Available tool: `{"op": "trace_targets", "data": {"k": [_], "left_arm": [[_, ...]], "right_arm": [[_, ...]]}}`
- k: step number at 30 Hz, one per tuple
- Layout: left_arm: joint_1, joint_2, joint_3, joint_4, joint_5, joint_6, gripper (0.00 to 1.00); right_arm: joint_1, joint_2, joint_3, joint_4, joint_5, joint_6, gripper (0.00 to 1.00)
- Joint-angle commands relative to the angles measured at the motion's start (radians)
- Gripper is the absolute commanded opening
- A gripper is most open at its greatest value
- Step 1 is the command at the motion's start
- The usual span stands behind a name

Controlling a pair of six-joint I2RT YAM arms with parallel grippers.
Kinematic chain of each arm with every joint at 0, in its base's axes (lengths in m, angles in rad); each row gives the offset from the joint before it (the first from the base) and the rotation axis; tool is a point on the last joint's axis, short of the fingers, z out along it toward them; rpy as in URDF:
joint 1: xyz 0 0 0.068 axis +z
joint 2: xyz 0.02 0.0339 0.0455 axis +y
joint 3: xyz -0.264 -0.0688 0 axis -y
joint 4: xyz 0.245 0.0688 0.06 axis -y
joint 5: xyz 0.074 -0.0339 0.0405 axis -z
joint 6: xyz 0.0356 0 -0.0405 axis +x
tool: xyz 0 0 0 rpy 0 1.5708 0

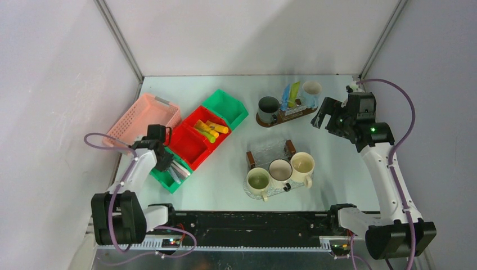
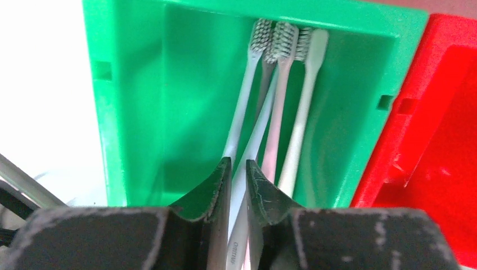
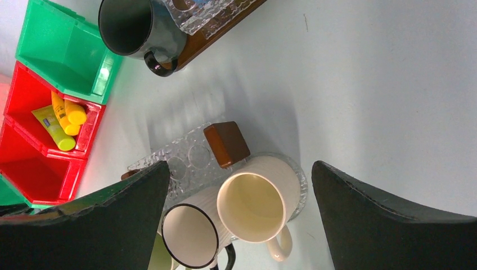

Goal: Prepare toiletry sets of a toothbrush and toothpaste on the tray
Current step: Pick up the toothbrush from the storage box.

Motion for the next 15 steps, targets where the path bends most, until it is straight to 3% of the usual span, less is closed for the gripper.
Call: {"op": "trace_targets", "data": {"k": [1, 15], "left_arm": [[0.005, -0.038, -0.029, -0.019, -0.017, -0.02, 0.19], [0.006, 0.048, -0.049, 0.052, -0.032, -0.001, 0.35]], "right_arm": [[-0.001, 0.014, 0.005, 0.033, -0.024, 0.008, 1.0], [0.006, 0.006, 0.003, 0.017, -0.011, 0.006, 1.0]]}}
